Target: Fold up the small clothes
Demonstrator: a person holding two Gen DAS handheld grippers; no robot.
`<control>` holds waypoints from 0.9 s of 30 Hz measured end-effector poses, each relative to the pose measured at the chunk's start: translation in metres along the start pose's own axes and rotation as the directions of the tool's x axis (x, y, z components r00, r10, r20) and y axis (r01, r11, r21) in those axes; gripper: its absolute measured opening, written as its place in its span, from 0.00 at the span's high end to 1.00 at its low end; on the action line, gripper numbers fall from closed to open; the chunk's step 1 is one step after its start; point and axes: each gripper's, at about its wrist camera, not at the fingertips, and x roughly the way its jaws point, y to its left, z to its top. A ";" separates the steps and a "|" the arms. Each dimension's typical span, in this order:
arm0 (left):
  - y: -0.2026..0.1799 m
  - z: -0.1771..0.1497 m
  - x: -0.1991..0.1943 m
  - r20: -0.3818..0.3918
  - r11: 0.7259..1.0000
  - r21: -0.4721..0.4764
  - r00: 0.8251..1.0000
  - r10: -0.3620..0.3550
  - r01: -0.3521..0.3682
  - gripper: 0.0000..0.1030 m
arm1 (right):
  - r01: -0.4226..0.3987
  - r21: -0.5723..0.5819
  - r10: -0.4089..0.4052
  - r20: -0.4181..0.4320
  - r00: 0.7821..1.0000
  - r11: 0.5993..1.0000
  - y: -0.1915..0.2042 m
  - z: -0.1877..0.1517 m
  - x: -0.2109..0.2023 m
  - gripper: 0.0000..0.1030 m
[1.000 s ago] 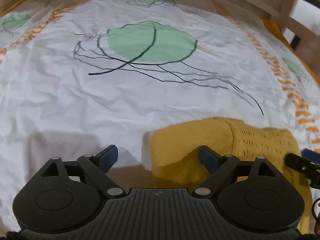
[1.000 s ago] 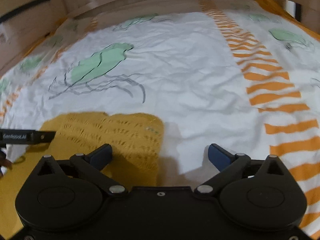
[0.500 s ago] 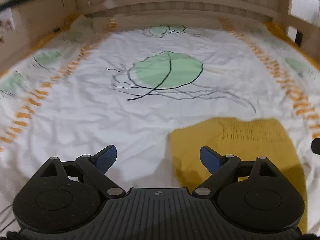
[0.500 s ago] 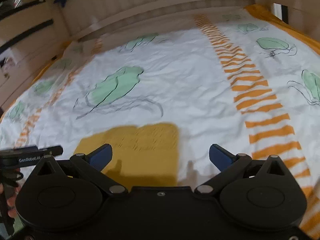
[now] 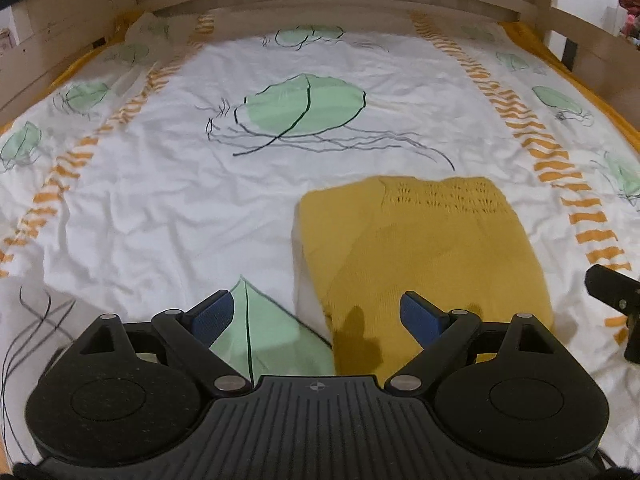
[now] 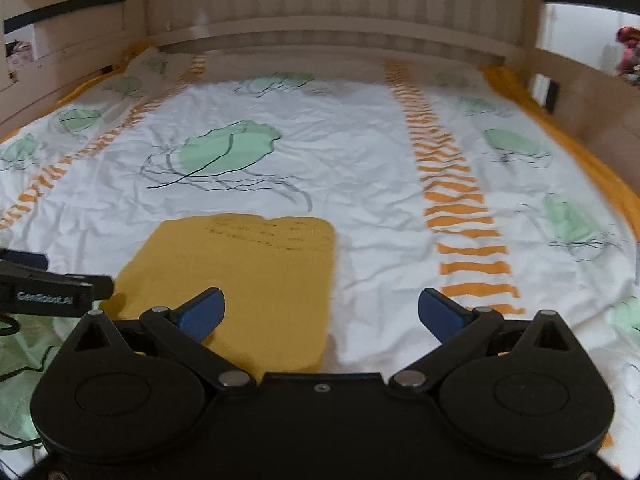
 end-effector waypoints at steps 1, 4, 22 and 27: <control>0.001 -0.002 -0.001 -0.003 1.000 -0.009 1.000 0.000 0.000 0.12 | 0.021 0.003 -0.021 -0.005 1.000 1.000 0.000 -0.002 0.000 0.01; 0.003 -0.007 -0.004 -0.011 1.000 -0.028 1.000 0.002 -0.002 0.12 | 0.028 -0.013 -0.029 -0.068 0.997 1.000 0.000 -0.006 0.004 0.01; 0.008 -0.023 0.009 -0.141 0.998 -0.061 0.990 0.005 -0.013 0.12 | -0.050 0.120 0.078 -0.244 0.967 0.992 -0.007 -0.030 0.021 0.01; 0.007 -0.024 0.012 -0.159 0.998 -0.060 0.987 0.003 -0.013 0.12 | -0.052 0.131 0.084 -0.255 0.963 0.990 -0.008 -0.030 0.023 0.01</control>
